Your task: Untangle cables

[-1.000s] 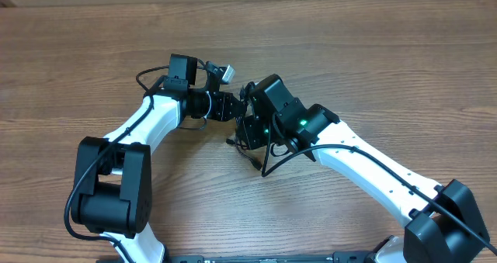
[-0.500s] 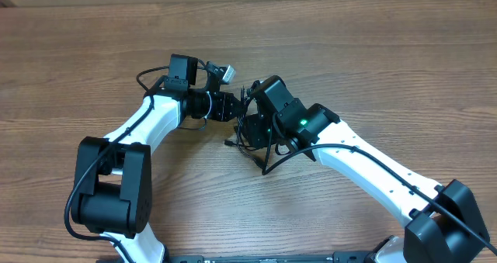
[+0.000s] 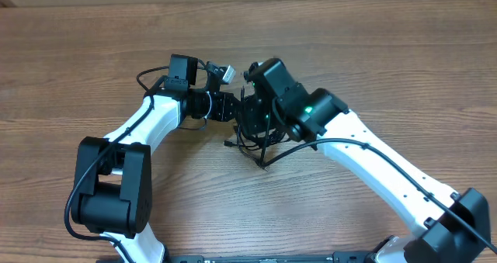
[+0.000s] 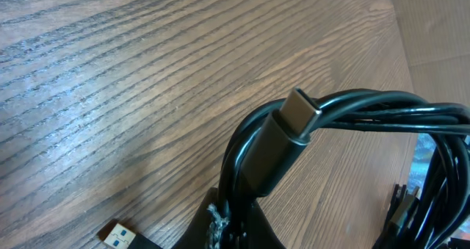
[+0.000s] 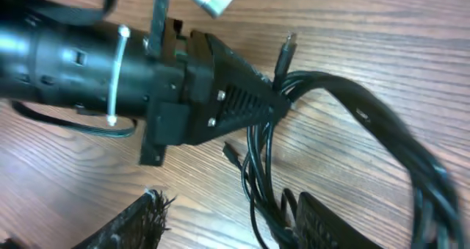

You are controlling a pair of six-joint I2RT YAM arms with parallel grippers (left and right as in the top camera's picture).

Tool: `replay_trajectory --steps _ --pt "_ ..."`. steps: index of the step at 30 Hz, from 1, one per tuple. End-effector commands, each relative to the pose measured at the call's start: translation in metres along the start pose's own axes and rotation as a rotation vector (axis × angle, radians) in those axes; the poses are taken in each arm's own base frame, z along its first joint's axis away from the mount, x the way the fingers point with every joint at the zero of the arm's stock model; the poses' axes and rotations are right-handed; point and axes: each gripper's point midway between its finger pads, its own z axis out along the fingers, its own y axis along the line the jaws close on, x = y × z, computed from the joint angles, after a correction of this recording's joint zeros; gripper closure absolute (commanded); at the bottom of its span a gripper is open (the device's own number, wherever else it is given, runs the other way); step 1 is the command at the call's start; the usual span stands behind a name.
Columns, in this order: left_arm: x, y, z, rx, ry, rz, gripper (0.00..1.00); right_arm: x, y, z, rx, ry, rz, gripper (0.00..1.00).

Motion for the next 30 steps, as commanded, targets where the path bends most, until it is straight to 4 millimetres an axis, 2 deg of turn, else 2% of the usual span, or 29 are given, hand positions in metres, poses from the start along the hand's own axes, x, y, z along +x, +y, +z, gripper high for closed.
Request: replay_trajectory --steps 1,5,7,10,17,23,26,28,30 --pt "-0.006 -0.011 -0.003 0.036 -0.012 0.017 0.96 -0.018 -0.013 -0.025 0.029 -0.05 0.035 0.43" --pt "-0.006 -0.01 -0.003 0.036 -0.012 0.016 0.96 -0.006 -0.05 -0.026 0.103 0.019 0.186 0.4" --pt "-0.006 -0.011 -0.003 0.037 -0.012 0.018 0.96 0.005 -0.08 -0.024 0.16 0.065 0.314 0.39" --pt "-0.006 -0.011 -0.003 0.037 -0.012 0.02 0.96 0.015 -0.096 -0.018 0.178 0.105 0.409 0.38" --pt "-0.006 -0.011 -0.003 0.038 -0.011 0.024 0.96 0.034 -0.087 0.009 0.062 0.158 0.434 0.37" --pt "-0.006 -0.013 -0.003 0.046 -0.013 0.027 0.96 0.04 -0.088 0.019 0.049 0.159 0.437 0.38" --pt "-0.007 -0.017 -0.003 0.07 -0.015 0.031 0.96 0.041 -0.086 0.023 0.028 0.158 0.436 0.48" --pt "-0.007 -0.017 -0.003 0.071 -0.015 0.031 0.96 0.041 -0.085 0.023 0.024 0.157 0.436 0.58" --pt "-0.007 -0.017 -0.003 0.071 -0.016 0.032 0.96 0.04 -0.085 0.023 0.023 0.154 0.435 0.73"
